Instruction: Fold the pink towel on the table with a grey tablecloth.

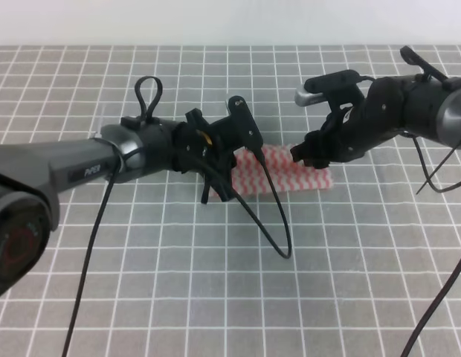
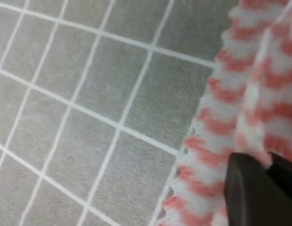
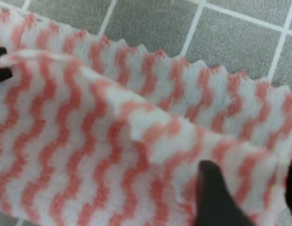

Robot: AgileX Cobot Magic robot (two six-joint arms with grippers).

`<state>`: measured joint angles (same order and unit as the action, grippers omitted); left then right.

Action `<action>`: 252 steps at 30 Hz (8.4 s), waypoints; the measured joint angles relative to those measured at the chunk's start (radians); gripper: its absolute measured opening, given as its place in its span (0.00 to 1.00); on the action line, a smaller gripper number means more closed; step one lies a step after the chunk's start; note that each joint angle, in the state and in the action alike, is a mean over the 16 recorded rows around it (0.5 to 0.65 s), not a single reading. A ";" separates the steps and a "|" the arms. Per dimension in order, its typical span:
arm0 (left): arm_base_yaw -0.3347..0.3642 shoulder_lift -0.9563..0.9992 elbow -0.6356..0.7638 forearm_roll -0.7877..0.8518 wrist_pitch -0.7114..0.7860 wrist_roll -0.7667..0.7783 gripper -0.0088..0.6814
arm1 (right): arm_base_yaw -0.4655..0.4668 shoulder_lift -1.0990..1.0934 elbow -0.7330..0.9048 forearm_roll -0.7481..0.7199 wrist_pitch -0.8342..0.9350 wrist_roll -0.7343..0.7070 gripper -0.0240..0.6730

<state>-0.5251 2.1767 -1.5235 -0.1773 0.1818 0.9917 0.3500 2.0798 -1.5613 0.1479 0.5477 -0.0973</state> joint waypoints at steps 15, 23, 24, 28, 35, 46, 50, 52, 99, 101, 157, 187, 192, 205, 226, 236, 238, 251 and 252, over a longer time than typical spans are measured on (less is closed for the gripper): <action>0.003 0.025 0.000 0.001 -0.113 -0.024 0.51 | -0.040 -0.009 -0.094 0.000 0.156 0.019 0.51; 0.007 0.024 -0.001 -0.001 -0.131 -0.026 0.51 | -0.043 -0.004 -0.116 0.002 0.247 0.019 0.60; 0.008 0.023 -0.002 -0.001 -0.132 -0.027 0.51 | -0.044 -0.003 -0.116 0.003 0.254 0.020 0.61; 0.009 0.014 -0.002 -0.007 -0.135 -0.040 0.51 | -0.044 -0.002 -0.116 0.010 0.277 0.020 0.67; -0.007 -0.010 -0.001 -0.018 -0.093 -0.080 0.51 | -0.046 0.014 -0.116 0.018 0.252 0.021 0.71; -0.027 -0.040 0.000 -0.027 0.018 -0.116 0.48 | -0.046 0.051 -0.115 0.022 0.217 0.046 0.70; -0.025 -0.047 0.000 -0.027 0.050 -0.125 0.40 | -0.046 0.055 -0.115 0.042 0.246 0.060 0.70; -0.026 -0.049 -0.001 -0.027 0.063 -0.131 0.34 | -0.046 0.055 -0.115 0.054 0.264 0.067 0.70; 0.012 -0.276 0.003 -0.005 0.159 -0.294 0.01 | -0.044 0.009 -0.153 0.398 0.306 -0.222 0.02; 0.019 -0.317 0.003 -0.006 0.161 -0.310 0.01 | -0.042 0.009 -0.155 0.418 0.307 -0.239 0.02; 0.045 -0.465 0.005 -0.052 0.324 -0.380 0.01 | 0.067 0.191 -0.316 0.727 0.372 -0.505 0.14; 0.103 -0.727 0.183 -0.011 0.396 -0.533 0.01 | 0.040 -0.121 -0.261 0.510 0.292 -0.354 0.01; 0.120 -0.974 0.347 -0.002 0.392 -0.558 0.01 | 0.087 -0.291 -0.139 0.530 0.148 -0.386 0.01; 0.125 -1.626 0.723 0.035 0.453 -0.703 0.01 | 0.226 -0.760 0.422 0.584 -0.260 -0.453 0.01; 0.124 -1.860 0.864 0.051 0.815 -0.787 0.01 | 0.237 -1.365 0.826 0.595 -0.317 -0.484 0.01; 0.124 -1.861 0.864 0.052 0.837 -0.786 0.01 | 0.236 -1.407 0.827 0.594 -0.206 -0.483 0.01; 0.124 -1.861 0.864 0.052 0.837 -0.786 0.01 | 0.236 -1.405 0.827 0.590 -0.166 -0.483 0.01; 0.124 -1.860 0.865 0.052 0.836 -0.786 0.01 | 0.233 -1.464 0.919 0.186 -0.098 -0.295 0.01; 0.124 -1.860 0.865 0.052 0.836 -0.786 0.01 | 0.230 -1.479 0.935 0.136 -0.105 -0.263 0.01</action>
<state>-0.4006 0.3163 -0.6589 -0.1253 1.0180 0.2052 0.5795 0.6005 -0.6261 0.2841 0.4423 -0.3602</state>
